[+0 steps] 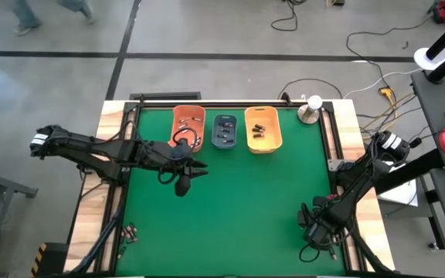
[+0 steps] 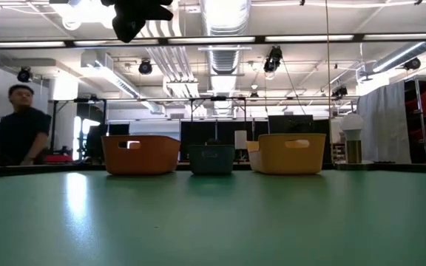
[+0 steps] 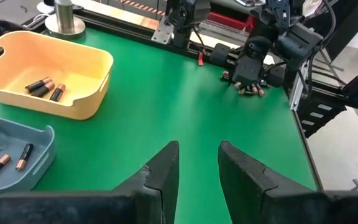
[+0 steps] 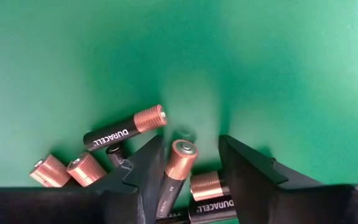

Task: Sort batteries
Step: Put the large black battery into the yellow bin

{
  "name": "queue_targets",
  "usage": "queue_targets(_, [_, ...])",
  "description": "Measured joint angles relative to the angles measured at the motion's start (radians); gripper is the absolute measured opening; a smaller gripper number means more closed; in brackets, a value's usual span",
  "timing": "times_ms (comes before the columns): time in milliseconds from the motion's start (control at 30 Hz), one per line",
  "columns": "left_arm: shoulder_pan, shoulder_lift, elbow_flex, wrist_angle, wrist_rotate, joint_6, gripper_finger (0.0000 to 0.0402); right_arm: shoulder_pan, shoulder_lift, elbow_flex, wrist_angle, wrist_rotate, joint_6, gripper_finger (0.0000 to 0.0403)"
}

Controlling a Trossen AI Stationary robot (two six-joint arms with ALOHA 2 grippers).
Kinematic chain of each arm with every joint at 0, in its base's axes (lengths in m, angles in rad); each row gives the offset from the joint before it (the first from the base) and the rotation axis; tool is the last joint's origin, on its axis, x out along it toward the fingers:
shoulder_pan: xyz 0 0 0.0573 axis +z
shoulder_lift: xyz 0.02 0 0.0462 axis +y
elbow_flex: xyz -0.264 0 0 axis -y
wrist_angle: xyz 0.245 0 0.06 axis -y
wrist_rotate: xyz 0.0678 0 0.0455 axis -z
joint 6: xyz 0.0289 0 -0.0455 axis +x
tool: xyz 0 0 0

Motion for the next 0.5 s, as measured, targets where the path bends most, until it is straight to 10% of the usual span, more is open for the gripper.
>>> queue_targets(500, [-0.011, 0.0, -0.001, 0.0, 0.001, 0.0, 0.0091, 0.0, 0.001, -0.002, -0.009, 0.004, 0.0, 0.0084])
